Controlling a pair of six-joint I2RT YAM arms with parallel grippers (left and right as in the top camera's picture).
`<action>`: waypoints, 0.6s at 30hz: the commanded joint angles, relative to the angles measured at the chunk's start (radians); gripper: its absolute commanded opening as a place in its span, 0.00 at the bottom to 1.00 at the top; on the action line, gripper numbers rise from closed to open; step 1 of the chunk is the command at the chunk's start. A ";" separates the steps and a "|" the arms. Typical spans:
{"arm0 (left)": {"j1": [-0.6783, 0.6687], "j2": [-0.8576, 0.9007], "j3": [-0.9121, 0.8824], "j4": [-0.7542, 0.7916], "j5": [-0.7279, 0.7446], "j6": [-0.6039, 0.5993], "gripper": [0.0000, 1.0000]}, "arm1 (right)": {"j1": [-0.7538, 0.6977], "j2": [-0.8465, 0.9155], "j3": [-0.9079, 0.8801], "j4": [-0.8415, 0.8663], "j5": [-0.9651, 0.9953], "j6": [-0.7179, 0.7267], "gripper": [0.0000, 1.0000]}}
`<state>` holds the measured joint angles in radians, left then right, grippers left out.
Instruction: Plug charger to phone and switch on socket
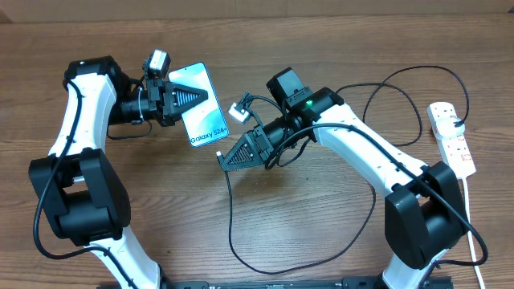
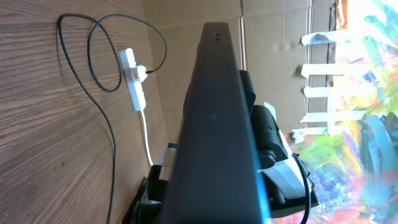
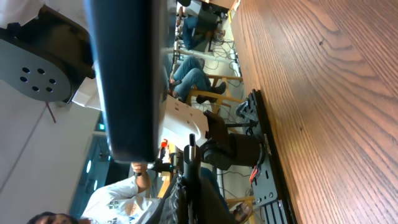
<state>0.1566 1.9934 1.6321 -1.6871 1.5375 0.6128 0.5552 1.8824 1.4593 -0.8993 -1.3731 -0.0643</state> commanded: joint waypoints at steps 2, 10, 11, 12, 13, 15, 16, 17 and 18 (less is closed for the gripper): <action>-0.006 -0.010 0.014 -0.004 0.043 0.019 0.04 | 0.000 -0.031 0.002 0.013 -0.024 -0.013 0.04; -0.006 -0.010 0.014 -0.004 0.043 0.015 0.04 | 0.000 -0.031 0.002 0.097 -0.035 0.047 0.04; -0.006 -0.010 0.014 -0.004 0.043 0.015 0.04 | 0.000 -0.031 0.002 0.107 -0.035 0.062 0.04; -0.006 -0.010 0.014 -0.004 0.043 0.014 0.04 | 0.000 -0.031 0.002 0.113 -0.035 0.069 0.04; -0.006 -0.010 0.014 -0.004 0.043 0.011 0.04 | 0.000 -0.031 0.002 0.118 -0.035 0.068 0.04; -0.006 -0.010 0.014 -0.004 0.042 0.003 0.04 | 0.000 -0.031 0.002 0.122 -0.035 0.068 0.04; -0.006 -0.010 0.014 -0.004 0.043 -0.003 0.04 | 0.000 -0.031 0.002 0.124 -0.035 0.068 0.04; -0.006 -0.010 0.014 -0.004 0.043 -0.010 0.04 | 0.000 -0.031 0.002 0.127 -0.035 0.068 0.04; -0.006 -0.010 0.014 -0.004 0.042 -0.015 0.04 | 0.000 -0.031 0.002 0.130 -0.035 0.068 0.04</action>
<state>0.1566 1.9934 1.6321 -1.6871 1.5375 0.6075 0.5552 1.8824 1.4593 -0.7773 -1.3857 -0.0036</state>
